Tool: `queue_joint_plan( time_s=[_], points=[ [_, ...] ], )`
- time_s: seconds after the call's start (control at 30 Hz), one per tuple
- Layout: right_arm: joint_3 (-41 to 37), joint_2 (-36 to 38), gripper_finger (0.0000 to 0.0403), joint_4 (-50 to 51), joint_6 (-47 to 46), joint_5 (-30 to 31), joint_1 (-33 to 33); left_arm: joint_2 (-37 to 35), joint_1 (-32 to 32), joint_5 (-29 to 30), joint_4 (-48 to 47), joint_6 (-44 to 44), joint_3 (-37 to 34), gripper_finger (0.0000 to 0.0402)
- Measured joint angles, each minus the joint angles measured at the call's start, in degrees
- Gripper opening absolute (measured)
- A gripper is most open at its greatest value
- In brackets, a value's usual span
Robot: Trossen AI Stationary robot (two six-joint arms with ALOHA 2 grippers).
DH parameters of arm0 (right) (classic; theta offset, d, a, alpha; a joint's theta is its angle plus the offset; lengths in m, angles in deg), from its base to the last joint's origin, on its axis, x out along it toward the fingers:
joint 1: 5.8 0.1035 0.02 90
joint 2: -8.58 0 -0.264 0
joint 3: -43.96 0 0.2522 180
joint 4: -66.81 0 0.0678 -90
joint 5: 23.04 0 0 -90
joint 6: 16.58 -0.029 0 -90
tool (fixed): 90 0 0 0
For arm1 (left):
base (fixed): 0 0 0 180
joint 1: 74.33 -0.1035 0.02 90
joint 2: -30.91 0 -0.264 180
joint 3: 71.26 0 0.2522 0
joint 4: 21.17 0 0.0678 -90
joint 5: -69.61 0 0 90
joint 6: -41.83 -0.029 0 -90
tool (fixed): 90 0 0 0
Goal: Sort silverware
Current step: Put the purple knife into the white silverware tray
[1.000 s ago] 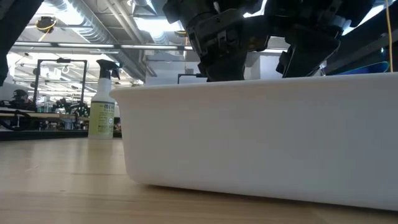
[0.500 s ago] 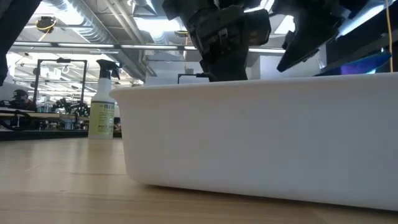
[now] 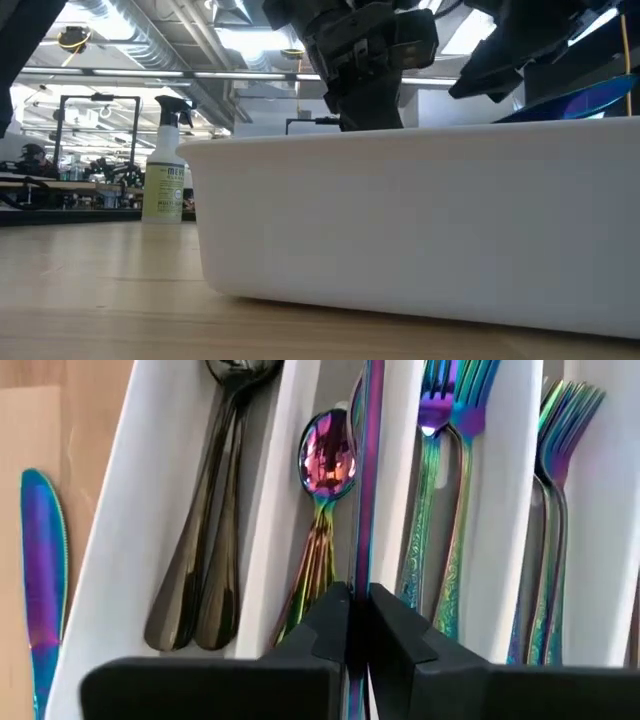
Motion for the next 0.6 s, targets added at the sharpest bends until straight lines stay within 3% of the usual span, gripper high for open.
queue_joint_plan(
  time_s=[0.13,0.27,0.4,0.6],
  points=[
    [-0.01,-1.90,0.0216,0.58,1.10,1.96,1.04,0.04,0.00,-0.93,0.46,-0.92,0.90,0.0005],
    [-0.03,-4.51,0.0234,0.60,0.82,1.16,0.99,0.04,0.00,-1.44,0.94,-1.29,1.30,0.0005],
    [-0.03,-6.09,0.0218,0.61,-0.50,0.64,1.01,-0.13,0.00,-1.49,1.50,-1.35,1.30,0.0005],
    [-0.01,-6.90,0.0163,0.70,-0.52,0.62,0.95,-0.20,0.00,-1.51,1.58,-1.31,1.32,0.0005]
  ],
)
